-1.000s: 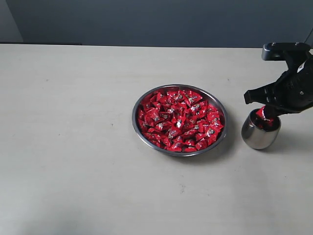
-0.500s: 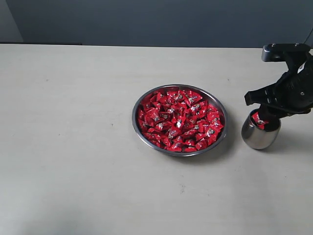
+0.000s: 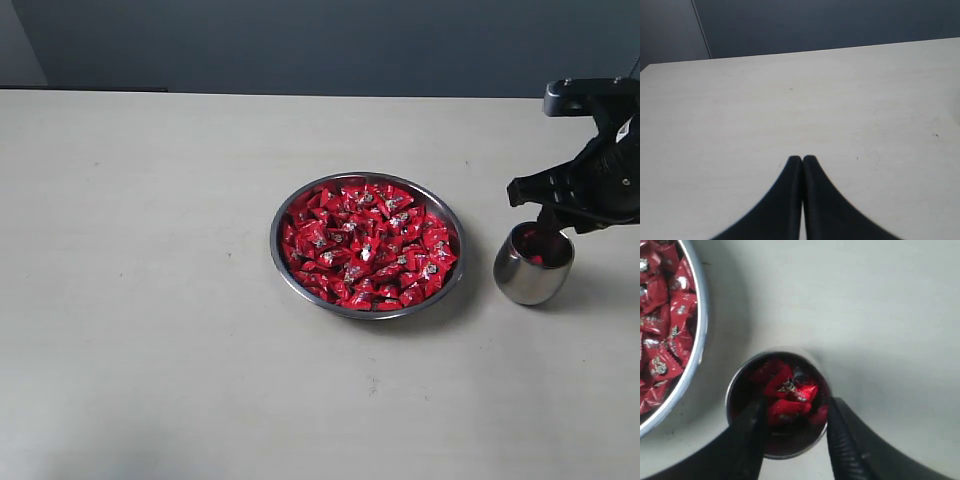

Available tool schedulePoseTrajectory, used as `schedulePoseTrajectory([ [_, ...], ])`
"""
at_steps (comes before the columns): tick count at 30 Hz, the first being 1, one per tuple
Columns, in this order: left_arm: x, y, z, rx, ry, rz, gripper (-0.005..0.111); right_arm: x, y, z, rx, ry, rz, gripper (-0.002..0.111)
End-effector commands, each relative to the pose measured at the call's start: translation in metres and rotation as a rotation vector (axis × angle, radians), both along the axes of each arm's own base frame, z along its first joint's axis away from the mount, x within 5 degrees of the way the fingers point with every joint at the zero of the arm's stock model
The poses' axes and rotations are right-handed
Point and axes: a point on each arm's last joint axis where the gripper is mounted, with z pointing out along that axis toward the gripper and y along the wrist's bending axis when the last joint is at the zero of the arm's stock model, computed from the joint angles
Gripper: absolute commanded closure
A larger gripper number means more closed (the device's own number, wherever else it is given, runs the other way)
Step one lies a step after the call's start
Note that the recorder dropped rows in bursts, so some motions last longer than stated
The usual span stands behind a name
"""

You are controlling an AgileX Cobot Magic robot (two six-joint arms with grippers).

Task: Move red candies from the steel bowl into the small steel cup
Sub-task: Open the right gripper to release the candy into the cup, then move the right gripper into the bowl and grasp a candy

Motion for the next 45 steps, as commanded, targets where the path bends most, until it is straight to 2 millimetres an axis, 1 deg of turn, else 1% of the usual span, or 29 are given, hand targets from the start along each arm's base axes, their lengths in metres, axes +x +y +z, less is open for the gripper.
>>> schedulePoseTrajectory([
  [1, 0.0, 0.0, 0.0, 0.001, -0.012, -0.005, 0.106, 0.0, -0.002, 0.004, -0.013, -0.014, 0.005, 0.069],
  [5, 0.0, 0.0, 0.0, 0.001, -0.012, -0.005, 0.106, 0.0, -0.001, 0.004, -0.003, -0.012, -0.002, 0.069],
  [10, 0.0, 0.0, 0.0, 0.001, -0.012, -0.005, 0.106, 0.001, 0.009, 0.008, 0.112, -0.025, -0.01, 0.069],
  [13, 0.0, 0.0, 0.0, 0.001, -0.012, -0.005, 0.106, 0.005, 0.023, 0.02, 0.247, -0.045, 0.02, 0.069],
  [15, 0.0, 0.0, 0.0, 0.001, -0.012, -0.005, 0.106, 0.01, 0.036, 0.032, 0.304, -0.095, 0.074, 0.069],
  [18, 0.0, 0.0, 0.0, 0.001, -0.012, -0.005, 0.106, 0.023, 0.052, 0.046, 0.319, -0.184, 0.118, 0.069],
  [21, 0.0, 0.0, 0.0, 0.001, -0.012, -0.005, 0.106, 0.039, 0.065, 0.05, 0.327, -0.197, 0.143, 0.069],
  [25, 0.0, 0.0, 0.0, 0.001, -0.012, -0.005, 0.106, 0.065, 0.076, 0.039, 0.341, -0.152, 0.125, 0.069],
  [27, 0.0, 0.0, 0.0, 0.001, -0.012, -0.005, 0.106, 0.076, 0.08, 0.028, 0.343, -0.114, 0.111, 0.069],
  [31, 0.0, 0.0, 0.0, 0.001, -0.012, -0.005, 0.106, 0.088, 0.09, 0.003, 0.379, -0.012, 0.088, 0.069],
  [34, 0.0, 0.0, 0.0, 0.001, -0.012, -0.005, 0.106, 0.093, 0.094, -0.015, 0.41, 0.033, 0.051, 0.069],
  [37, 0.0, 0.0, 0.0, 0.001, -0.012, -0.005, 0.106, 0.095, 0.095, -0.028, 0.412, 0.065, 0.038, 0.069],
  [45, 0.0, 0.0, 0.0, 0.001, -0.012, -0.005, 0.106, 0.098, 0.096, -0.044, 0.392, 0.083, 0.051, 0.069],
])
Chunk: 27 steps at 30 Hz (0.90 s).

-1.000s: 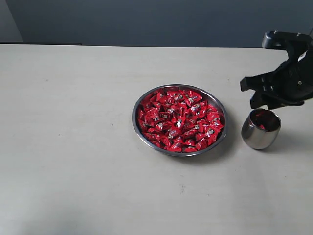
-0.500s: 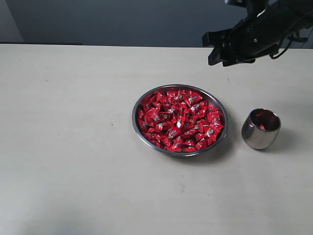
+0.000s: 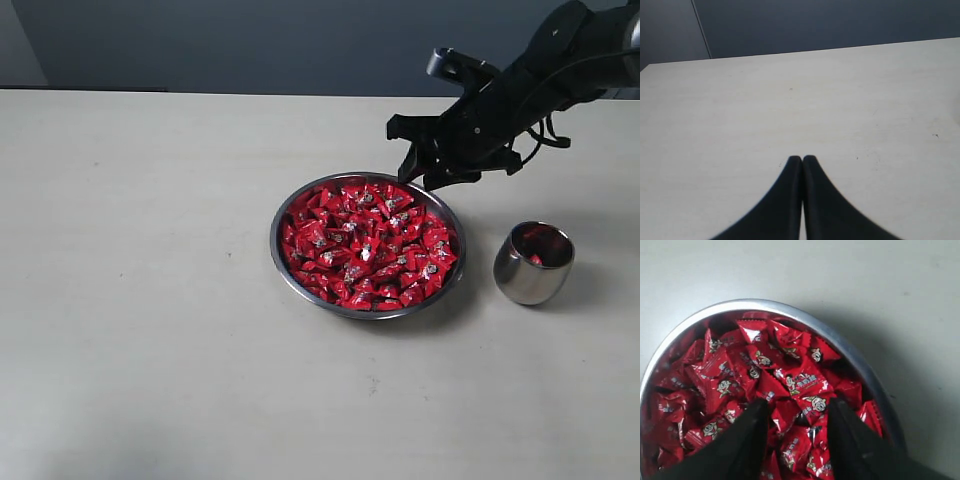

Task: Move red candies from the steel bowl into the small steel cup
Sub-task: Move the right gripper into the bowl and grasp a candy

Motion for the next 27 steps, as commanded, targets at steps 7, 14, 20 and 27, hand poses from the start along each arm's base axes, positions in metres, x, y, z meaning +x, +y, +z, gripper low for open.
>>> schedulePoseTrajectory([
  [7, 0.0, 0.0, 0.0, 0.001, -0.012, -0.005, 0.106, 0.006, 0.001, -0.02, -0.024, 0.005, 0.044, 0.069],
  [14, 0.0, 0.0, 0.0, 0.001, -0.012, -0.005, 0.106, 0.017, 0.006, -0.011, -0.014, -0.029, 0.074, 0.069],
  [20, 0.0, 0.0, 0.0, 0.001, -0.012, -0.005, 0.106, 0.02, 0.005, -0.007, -0.041, -0.052, 0.101, 0.069],
  [27, 0.0, 0.0, 0.0, 0.001, -0.012, -0.005, 0.106, 0.019, 0.008, -0.029, -0.024, 0.022, 0.115, 0.069],
])
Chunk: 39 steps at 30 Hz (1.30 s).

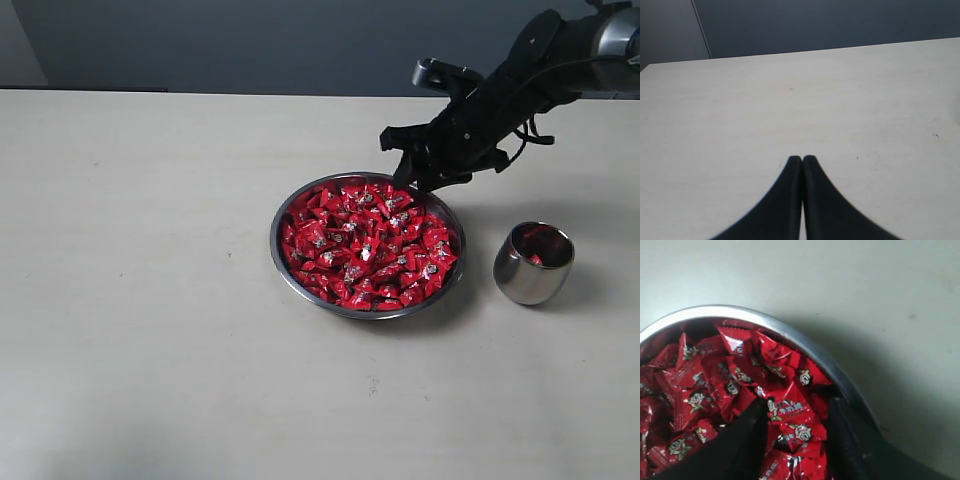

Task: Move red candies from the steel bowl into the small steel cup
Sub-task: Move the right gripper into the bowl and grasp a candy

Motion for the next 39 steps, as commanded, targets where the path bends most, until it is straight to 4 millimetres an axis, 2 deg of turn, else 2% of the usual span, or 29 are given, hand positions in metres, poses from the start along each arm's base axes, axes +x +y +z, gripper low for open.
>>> schedulePoseTrajectory([
  [1, 0.0, 0.0, 0.0, 0.001, -0.012, -0.005, 0.106, 0.0, 0.002, -0.008, 0.02, 0.027, 0.014, 0.069],
  [11, 0.0, 0.0, 0.0, 0.001, -0.012, -0.005, 0.106, 0.001, 0.002, -0.008, 0.016, 0.014, 0.029, 0.069],
  [16, 0.0, 0.0, 0.0, 0.001, -0.012, -0.005, 0.106, 0.001, 0.003, -0.014, 0.023, 0.034, 0.02, 0.069],
  [21, 0.0, 0.0, 0.0, 0.001, -0.012, -0.005, 0.106, -0.002, 0.013, -0.021, 0.023, 0.025, 0.049, 0.069],
  [29, 0.0, 0.0, 0.0, 0.001, -0.012, -0.005, 0.106, 0.003, 0.023, -0.012, 0.025, -0.036, 0.065, 0.069],
  [31, 0.0, 0.0, 0.0, 0.001, -0.012, -0.005, 0.106, 0.004, 0.024, -0.011, 0.024, -0.04, 0.069, 0.075],
  [32, 0.0, 0.0, 0.0, 0.001, -0.012, -0.005, 0.106, 0.003, 0.023, -0.011, 0.018, -0.035, 0.077, 0.087],
  [34, 0.0, 0.0, 0.0, 0.001, -0.012, -0.005, 0.106, 0.001, 0.023, -0.012, -0.001, -0.027, 0.103, 0.105],
  [36, 0.0, 0.0, 0.0, 0.001, -0.012, -0.005, 0.106, 0.0, 0.023, -0.012, -0.01, -0.024, 0.112, 0.109],
  [39, 0.0, 0.0, 0.0, 0.001, -0.012, -0.005, 0.106, -0.001, 0.023, -0.013, -0.013, -0.012, 0.121, 0.103],
])
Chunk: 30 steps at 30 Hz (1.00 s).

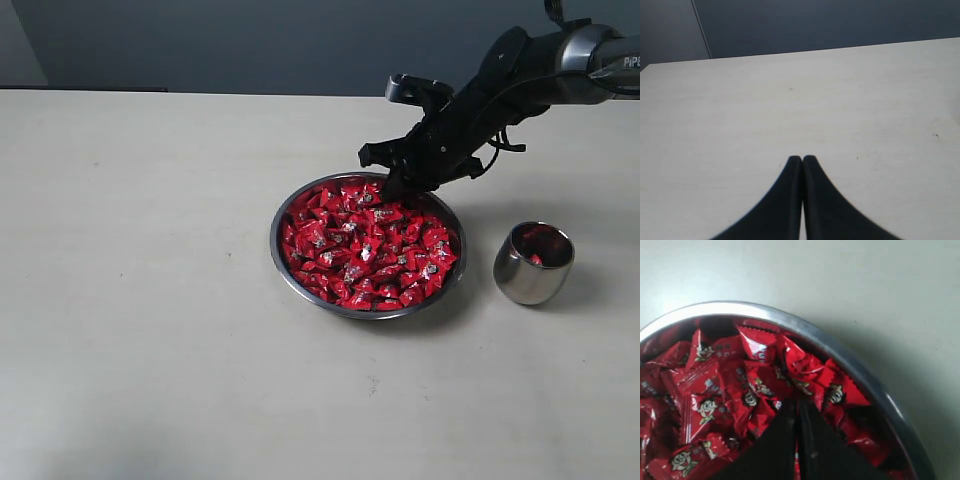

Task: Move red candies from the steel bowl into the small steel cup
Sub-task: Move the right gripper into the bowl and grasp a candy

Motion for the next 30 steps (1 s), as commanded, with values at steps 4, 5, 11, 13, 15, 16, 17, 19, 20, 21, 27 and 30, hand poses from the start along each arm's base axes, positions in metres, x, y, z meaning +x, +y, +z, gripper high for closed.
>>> schedulePoseTrajectory([
  [4, 0.0, 0.0, 0.0, 0.001, -0.012, -0.005, 0.106, -0.003, 0.001, 0.002, -0.013, 0.018, 0.038, 0.096],
  [5, 0.0, 0.0, 0.0, 0.001, -0.012, -0.005, 0.106, -0.003, 0.001, 0.002, -0.013, 0.018, 0.038, 0.096],
  [11, 0.0, 0.0, 0.0, 0.001, -0.012, -0.005, 0.106, -0.008, 0.0, 0.001, -0.025, 0.068, 0.073, 0.083],
  [13, 0.0, 0.0, 0.0, 0.001, -0.012, -0.005, 0.106, -0.011, 0.0, 0.001, -0.023, 0.099, 0.087, 0.064],
  [15, 0.0, 0.0, 0.0, 0.001, -0.012, -0.005, 0.106, -0.013, 0.0, 0.001, -0.022, 0.114, 0.094, 0.062],
  [16, 0.0, 0.0, 0.0, 0.001, -0.012, -0.005, 0.106, -0.013, 0.0, 0.001, -0.022, 0.114, 0.094, 0.065],
  [17, 0.0, 0.0, 0.0, 0.001, -0.012, -0.005, 0.106, -0.013, 0.0, 0.001, -0.022, 0.114, 0.094, 0.072],
  [19, 0.0, 0.0, 0.0, 0.001, -0.012, -0.005, 0.106, -0.013, 0.002, 0.001, -0.007, 0.12, 0.085, 0.076],
  [20, 0.0, 0.0, 0.0, 0.001, -0.012, -0.005, 0.106, -0.013, 0.002, 0.002, 0.003, 0.123, 0.079, 0.076],
  [21, 0.0, 0.0, 0.0, 0.001, -0.012, -0.005, 0.106, -0.013, 0.003, 0.002, 0.011, 0.126, 0.074, 0.075],
  [27, 0.0, 0.0, 0.0, 0.001, -0.012, -0.005, 0.106, -0.016, 0.014, 0.002, 0.007, 0.1, 0.091, 0.083],
  [30, 0.0, 0.0, 0.0, 0.001, -0.012, -0.005, 0.106, -0.016, 0.019, 0.002, -0.004, 0.063, 0.096, 0.107],
])
